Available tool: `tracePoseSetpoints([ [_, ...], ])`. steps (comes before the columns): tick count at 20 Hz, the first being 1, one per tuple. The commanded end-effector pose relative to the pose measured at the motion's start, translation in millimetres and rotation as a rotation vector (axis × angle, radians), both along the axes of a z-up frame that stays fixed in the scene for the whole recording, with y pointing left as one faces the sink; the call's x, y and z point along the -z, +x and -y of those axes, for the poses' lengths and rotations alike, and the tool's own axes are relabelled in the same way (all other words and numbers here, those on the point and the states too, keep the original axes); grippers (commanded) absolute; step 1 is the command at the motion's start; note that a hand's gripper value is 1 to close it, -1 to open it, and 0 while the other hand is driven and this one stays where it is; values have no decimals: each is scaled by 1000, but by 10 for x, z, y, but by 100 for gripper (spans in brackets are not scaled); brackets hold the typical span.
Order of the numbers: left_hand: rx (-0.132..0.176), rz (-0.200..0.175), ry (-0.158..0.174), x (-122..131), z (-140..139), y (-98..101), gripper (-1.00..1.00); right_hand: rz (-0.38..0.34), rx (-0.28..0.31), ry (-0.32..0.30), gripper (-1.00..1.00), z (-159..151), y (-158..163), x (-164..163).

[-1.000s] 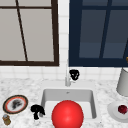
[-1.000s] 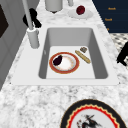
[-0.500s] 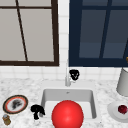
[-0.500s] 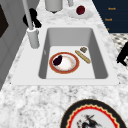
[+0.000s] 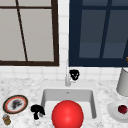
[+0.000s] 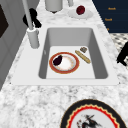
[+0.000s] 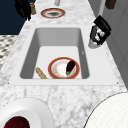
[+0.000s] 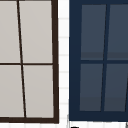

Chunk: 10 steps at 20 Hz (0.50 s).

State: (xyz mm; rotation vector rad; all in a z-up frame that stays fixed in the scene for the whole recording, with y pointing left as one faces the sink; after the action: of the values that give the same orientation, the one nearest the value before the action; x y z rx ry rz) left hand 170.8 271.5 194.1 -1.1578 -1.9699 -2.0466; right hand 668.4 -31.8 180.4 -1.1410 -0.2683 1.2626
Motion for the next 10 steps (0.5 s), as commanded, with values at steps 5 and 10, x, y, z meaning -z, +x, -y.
tracePoseSetpoints([
  [5, 0, 0, 0, 0, 0, 0, 0, -68, -17, 106, 100, 4, 5, -68],
  [10, 0, 0, 0, 0, 0, 0, 0, -44, 40, 17, -100, 102, 74, -286],
])
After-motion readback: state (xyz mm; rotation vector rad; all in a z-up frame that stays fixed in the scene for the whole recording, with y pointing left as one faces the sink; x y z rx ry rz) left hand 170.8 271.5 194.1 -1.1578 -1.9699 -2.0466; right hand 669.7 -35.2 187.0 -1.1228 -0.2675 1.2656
